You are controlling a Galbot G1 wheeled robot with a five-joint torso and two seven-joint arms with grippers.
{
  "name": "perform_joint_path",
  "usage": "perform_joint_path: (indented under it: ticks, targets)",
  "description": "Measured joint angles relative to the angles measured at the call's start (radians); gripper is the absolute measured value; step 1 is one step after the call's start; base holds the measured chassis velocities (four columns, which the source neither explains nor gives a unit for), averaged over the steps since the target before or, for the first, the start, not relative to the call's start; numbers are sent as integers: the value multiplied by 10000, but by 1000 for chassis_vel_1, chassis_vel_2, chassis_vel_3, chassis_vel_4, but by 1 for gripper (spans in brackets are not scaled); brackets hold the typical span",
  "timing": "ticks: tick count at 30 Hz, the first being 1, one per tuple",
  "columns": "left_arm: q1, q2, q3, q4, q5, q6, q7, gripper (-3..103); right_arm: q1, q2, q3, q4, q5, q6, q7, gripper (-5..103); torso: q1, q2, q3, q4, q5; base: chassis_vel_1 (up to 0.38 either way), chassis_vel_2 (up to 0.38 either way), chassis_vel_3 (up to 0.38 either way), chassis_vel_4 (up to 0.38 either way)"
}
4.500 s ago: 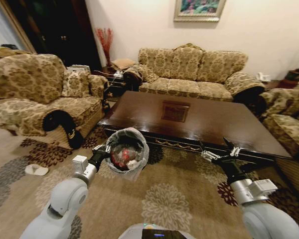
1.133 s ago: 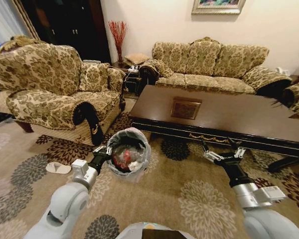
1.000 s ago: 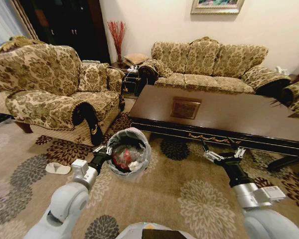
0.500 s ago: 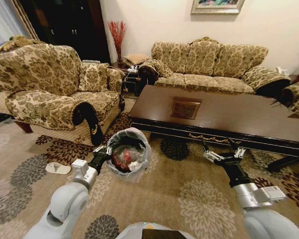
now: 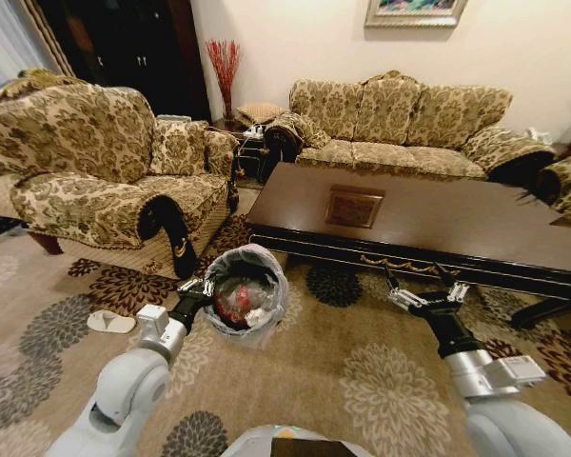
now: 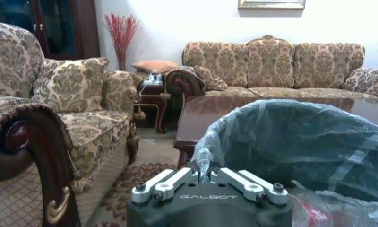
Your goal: Move to the front of the table and place the trash on the table into the trash bin.
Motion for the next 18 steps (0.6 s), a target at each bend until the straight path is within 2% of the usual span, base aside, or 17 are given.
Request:
perform_joint_path:
  ticks: [18]
  targets:
    - [0,0,0,0,0,2,0,4,0,0,0,0,0,0,0,100,2,6,3,0,0,0,0,0,0]
